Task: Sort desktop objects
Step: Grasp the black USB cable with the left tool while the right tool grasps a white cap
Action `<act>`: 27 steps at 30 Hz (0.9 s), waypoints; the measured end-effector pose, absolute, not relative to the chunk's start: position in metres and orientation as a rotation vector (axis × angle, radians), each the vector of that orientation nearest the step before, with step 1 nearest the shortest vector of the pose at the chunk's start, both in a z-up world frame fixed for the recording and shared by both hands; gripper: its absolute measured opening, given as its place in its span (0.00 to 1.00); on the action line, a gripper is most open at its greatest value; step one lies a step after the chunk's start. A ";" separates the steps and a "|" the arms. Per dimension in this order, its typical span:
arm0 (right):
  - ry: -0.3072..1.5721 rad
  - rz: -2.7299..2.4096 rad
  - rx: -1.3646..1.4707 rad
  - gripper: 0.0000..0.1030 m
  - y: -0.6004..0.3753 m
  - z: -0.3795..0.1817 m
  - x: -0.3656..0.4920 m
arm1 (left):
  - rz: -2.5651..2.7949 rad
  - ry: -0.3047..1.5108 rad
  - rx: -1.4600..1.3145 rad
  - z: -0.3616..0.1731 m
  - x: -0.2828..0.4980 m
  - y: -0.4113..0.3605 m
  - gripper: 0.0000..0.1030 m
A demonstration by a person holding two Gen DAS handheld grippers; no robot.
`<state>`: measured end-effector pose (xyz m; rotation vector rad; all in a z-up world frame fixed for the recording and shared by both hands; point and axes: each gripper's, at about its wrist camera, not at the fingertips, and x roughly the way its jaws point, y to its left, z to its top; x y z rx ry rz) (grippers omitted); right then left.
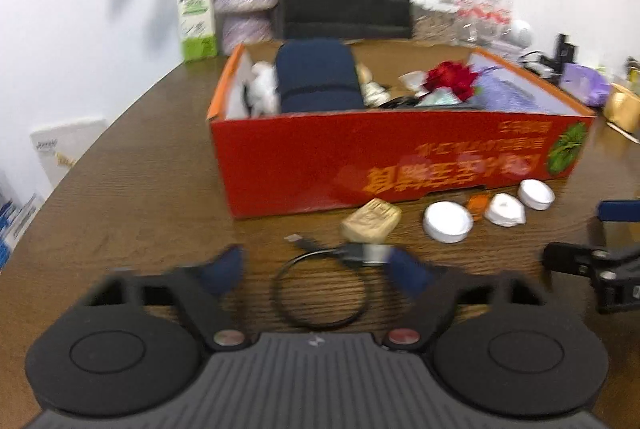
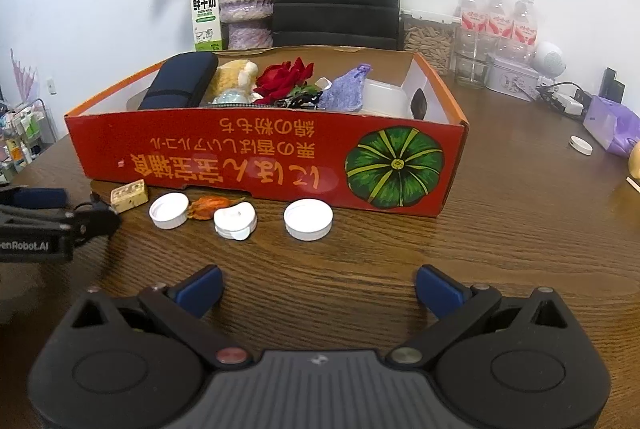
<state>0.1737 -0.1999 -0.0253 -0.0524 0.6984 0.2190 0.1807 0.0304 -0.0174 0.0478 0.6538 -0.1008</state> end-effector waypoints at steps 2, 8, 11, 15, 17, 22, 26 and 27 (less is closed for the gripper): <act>0.701 0.223 -0.055 0.99 -0.199 -0.025 0.175 | -0.117 0.646 0.058 -0.016 0.179 0.028 0.50; 0.688 0.222 -0.029 0.89 -0.204 -0.023 0.185 | -0.134 0.628 0.067 -0.015 0.177 0.027 0.42; 0.683 0.220 -0.002 0.81 -0.207 -0.020 0.194 | -0.137 0.625 0.060 -0.015 0.177 0.027 0.42; 0.679 0.225 -0.024 0.68 -0.202 -0.021 0.206 | -0.137 0.624 0.050 -0.015 0.177 0.028 0.42; 0.671 0.239 -0.045 0.42 -0.197 -0.020 0.207 | -0.138 0.624 0.044 -0.015 0.177 0.029 0.42; 0.661 0.291 -0.014 0.26 -0.199 -0.017 0.201 | -0.139 0.617 0.038 -0.015 0.174 0.030 0.38; 0.635 0.288 -0.006 0.26 -0.200 -0.014 0.193 | -0.151 0.597 0.034 -0.010 0.169 0.030 0.29; 0.629 0.288 -0.004 0.26 -0.200 -0.012 0.190 | -0.152 0.597 0.036 -0.010 0.168 0.030 0.29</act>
